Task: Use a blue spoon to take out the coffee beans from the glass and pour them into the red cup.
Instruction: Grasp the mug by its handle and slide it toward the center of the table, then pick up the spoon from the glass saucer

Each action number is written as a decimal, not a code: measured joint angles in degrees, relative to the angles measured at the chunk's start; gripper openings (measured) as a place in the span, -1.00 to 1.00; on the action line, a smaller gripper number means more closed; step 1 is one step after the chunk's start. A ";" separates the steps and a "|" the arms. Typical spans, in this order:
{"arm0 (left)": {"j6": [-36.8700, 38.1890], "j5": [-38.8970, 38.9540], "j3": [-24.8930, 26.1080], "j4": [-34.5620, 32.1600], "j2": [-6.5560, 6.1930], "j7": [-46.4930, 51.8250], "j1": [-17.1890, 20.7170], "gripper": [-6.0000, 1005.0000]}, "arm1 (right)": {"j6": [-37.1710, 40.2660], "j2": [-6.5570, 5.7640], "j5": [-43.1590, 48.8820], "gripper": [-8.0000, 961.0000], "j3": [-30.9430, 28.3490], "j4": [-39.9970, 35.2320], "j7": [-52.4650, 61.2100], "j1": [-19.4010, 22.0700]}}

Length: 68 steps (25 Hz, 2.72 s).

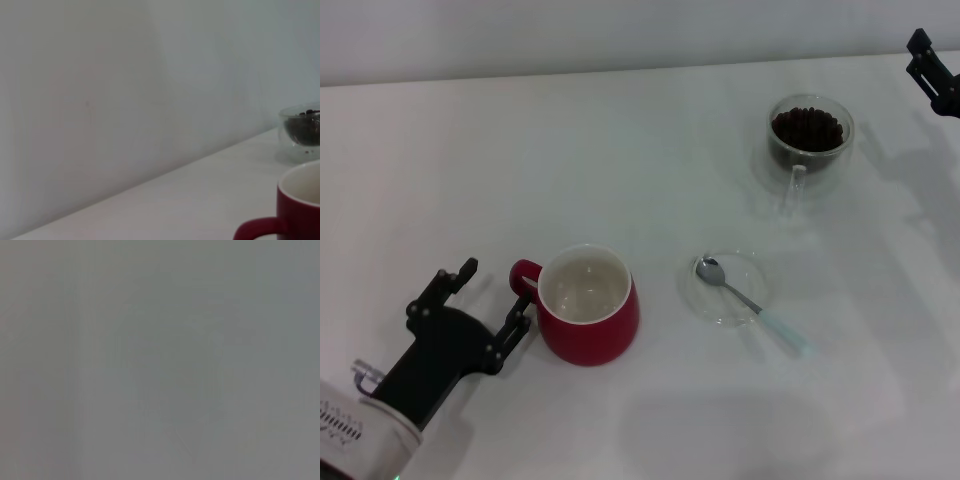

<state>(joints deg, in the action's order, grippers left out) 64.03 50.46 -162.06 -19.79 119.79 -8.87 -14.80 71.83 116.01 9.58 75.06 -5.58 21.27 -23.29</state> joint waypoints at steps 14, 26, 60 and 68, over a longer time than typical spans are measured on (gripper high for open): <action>14.18 2.09 0.54 0.73 -0.18 0.93 8.79 0.40 | 0.86 0.00 -0.01 0.75 0.00 0.54 0.00 0.02; 20.80 23.22 0.52 7.13 -0.52 26.28 9.48 0.41 | 3.71 -0.53 1.43 0.75 1.12 3.32 11.94 2.88; 20.23 31.07 0.41 11.83 -0.67 26.18 -0.53 0.78 | 26.42 -3.71 12.34 0.75 27.22 10.18 43.41 17.74; 20.14 31.12 0.41 11.88 -0.60 26.19 -0.84 0.78 | 24.77 -2.01 12.82 0.75 27.29 12.24 45.44 16.40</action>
<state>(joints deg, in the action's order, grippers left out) 84.17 81.57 -161.65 -7.91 119.20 17.32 -15.64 96.61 114.00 22.41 102.35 6.65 66.71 -6.89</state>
